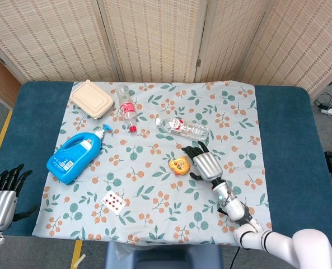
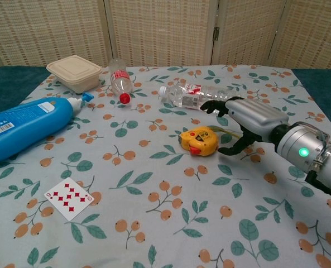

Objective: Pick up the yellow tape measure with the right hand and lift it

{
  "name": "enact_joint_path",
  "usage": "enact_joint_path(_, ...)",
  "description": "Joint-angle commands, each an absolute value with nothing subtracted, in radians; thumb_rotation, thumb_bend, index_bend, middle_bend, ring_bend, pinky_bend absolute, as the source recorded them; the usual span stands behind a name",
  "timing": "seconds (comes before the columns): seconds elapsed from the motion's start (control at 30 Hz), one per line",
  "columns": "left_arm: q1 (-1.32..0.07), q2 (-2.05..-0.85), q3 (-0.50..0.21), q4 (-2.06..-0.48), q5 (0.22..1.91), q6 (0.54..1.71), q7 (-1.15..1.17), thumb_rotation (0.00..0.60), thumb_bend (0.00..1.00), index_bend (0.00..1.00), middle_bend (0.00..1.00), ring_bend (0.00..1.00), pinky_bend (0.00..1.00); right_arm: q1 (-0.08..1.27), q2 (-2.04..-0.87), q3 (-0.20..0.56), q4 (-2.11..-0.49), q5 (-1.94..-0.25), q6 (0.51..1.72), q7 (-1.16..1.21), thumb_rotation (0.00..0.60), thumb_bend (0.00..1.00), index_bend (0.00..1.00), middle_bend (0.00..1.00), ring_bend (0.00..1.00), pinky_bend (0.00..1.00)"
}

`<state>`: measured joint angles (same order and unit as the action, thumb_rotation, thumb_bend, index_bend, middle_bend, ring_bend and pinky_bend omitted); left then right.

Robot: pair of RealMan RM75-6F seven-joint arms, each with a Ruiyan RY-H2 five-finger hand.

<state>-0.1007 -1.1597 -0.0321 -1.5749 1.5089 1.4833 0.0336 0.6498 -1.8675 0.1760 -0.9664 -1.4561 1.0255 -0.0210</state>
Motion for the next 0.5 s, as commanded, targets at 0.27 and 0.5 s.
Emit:
enact_joint_path(0.27,-0.101,-1.161,-0.031,-1.57,1.497,1.47,0.031,0.6,0.19,0.17,0.06,0.08,0.0,0.697,-1.966,0.167,-0.82,-1.466,1.026,0.028,0.6,0.28,0.17,0.21,0.23,0.07)
enact_joint_path(0.5,-0.103,-1.16,-0.031,-1.568,1.498,1.467,0.029,0.6,0.19,0.17,0.06,0.08,0.0,0.73,-2.028,0.173,-0.723,-1.466,1.025,0.06,0.6,0.28,0.17,0.22,0.24,0.07)
